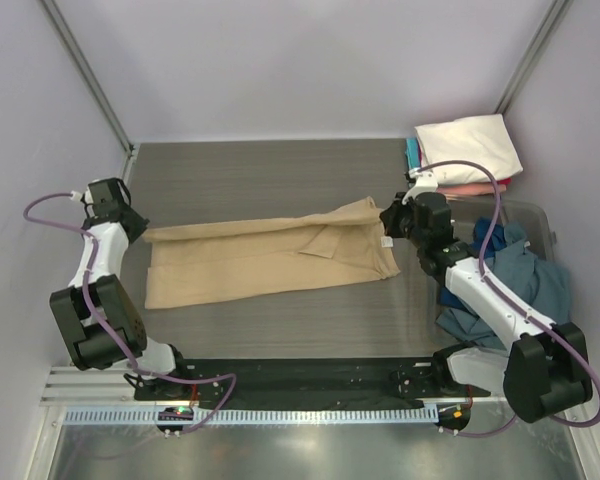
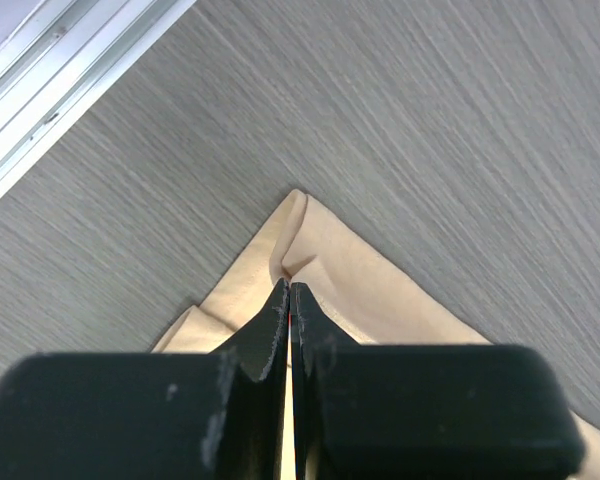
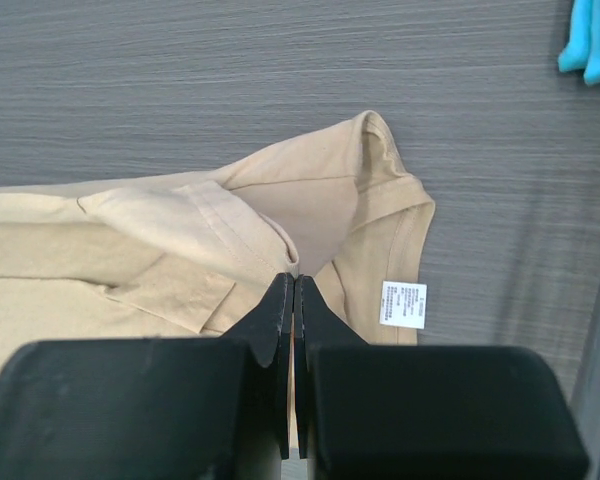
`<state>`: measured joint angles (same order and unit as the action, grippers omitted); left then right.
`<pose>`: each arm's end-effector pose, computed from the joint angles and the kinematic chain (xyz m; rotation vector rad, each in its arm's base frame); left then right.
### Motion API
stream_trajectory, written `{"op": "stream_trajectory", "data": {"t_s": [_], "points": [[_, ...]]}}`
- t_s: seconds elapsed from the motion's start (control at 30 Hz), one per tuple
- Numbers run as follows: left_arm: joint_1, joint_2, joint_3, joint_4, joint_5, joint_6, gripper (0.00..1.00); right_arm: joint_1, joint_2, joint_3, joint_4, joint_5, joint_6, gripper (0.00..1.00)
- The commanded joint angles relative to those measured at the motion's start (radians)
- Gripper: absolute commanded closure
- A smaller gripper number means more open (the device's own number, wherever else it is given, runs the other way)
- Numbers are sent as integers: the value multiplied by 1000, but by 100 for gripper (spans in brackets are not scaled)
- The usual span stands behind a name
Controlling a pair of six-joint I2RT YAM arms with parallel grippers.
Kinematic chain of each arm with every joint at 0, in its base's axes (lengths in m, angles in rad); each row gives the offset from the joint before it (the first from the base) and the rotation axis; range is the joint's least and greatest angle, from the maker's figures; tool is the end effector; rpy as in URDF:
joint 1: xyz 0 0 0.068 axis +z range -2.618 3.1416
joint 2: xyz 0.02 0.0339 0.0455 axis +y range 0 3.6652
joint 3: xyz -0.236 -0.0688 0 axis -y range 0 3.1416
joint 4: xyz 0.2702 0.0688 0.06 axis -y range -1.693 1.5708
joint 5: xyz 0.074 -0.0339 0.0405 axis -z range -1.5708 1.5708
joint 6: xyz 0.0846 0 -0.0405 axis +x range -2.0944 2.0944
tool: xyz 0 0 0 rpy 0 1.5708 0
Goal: Fold and stack the t-shirts
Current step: Fold the tshirt
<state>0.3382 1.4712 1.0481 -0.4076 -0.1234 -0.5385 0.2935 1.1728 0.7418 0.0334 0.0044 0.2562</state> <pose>0.3494 0.1339 0.1755 -1.0677 2.1426 0.0543 0.3307 0.0995 0.2113 -0.0341 1.9851 0.3539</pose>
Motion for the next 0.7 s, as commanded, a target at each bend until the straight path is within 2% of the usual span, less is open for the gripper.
{"op": "stream_trajectory", "data": {"t_s": [0.0, 0.13, 0.27, 0.33, 0.37, 0.4, 0.47, 0.5, 0.57, 0.67], "points": [[7, -46, -17, -3, -42, 20, 100, 4, -67, -22, 28, 72, 31, 99], [7, -54, -20, -46, -50, 14, 100, 4, -102, -56, 11, 80, 48, 99], [7, -31, 15, -184, -100, -18, 100, 4, -151, -111, -21, 103, 129, 99], [9, -38, 7, -209, -142, -38, 94, 4, -176, -151, -81, 150, 185, 99], [10, -49, 1, -214, -160, -49, 84, 4, -206, -169, -95, 164, 246, 97], [13, -70, -2, -215, -169, -66, 61, 4, -225, -206, -118, 175, 280, 80], [18, -106, -29, -188, -173, -77, 44, 4, -277, -242, -130, 175, 342, 48], [18, -135, -37, -177, -176, -80, 30, 4, -291, -266, -145, 181, 357, 28], [19, -155, -49, -160, -191, -92, 23, 4, -312, -274, -159, 199, 371, 25], [21, -169, -39, -149, -179, -77, 24, 4, -334, -254, -170, 168, 362, 25]]}}
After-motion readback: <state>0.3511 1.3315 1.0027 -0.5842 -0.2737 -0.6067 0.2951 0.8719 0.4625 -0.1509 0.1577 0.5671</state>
